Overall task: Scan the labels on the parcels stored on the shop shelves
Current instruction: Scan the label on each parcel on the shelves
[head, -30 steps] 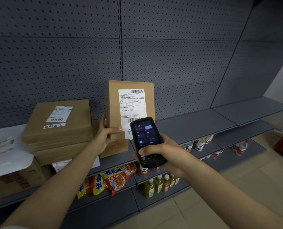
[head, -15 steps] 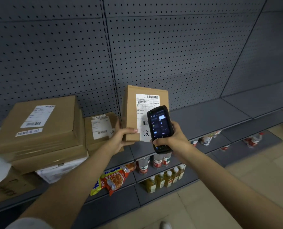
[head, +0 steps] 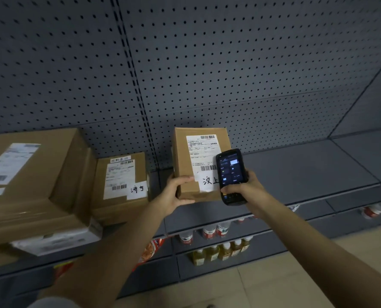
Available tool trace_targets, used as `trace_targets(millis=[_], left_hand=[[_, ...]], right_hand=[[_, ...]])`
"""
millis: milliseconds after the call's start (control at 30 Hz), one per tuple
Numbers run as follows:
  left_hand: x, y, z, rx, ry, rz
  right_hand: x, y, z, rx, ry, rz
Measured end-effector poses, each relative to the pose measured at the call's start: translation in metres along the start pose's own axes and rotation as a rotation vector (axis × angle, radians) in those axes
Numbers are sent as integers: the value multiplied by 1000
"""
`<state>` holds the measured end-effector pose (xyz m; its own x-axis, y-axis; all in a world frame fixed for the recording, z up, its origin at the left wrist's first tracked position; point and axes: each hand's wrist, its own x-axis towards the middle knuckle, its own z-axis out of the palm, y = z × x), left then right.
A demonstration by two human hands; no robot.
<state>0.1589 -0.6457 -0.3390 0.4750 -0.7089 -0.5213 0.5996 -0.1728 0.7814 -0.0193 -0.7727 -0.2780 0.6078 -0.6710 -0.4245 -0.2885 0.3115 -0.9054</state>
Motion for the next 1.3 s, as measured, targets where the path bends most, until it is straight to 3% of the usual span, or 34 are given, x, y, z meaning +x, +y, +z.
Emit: trace_targets(millis=[267,433,767,1000,1167,1300], left_hand=[[49,0,-1,54,-68,-95],[64,-7,-3,224,-102,-98],[77,-12,-11,493,-27,-106],[68,3,-18,468,-20,-132],[54,33,-54,425,104,-42],[34,54,-96,460,383,134]], right_hand=[[62,4,1,-94,12,43],[88,12,5,-137,48,81],[112,21,11,-95,79,124],[108,13,23,-146,66,41],[101,-7,70,-186,-87,-22],[98,-8,132,-39,-276,63]])
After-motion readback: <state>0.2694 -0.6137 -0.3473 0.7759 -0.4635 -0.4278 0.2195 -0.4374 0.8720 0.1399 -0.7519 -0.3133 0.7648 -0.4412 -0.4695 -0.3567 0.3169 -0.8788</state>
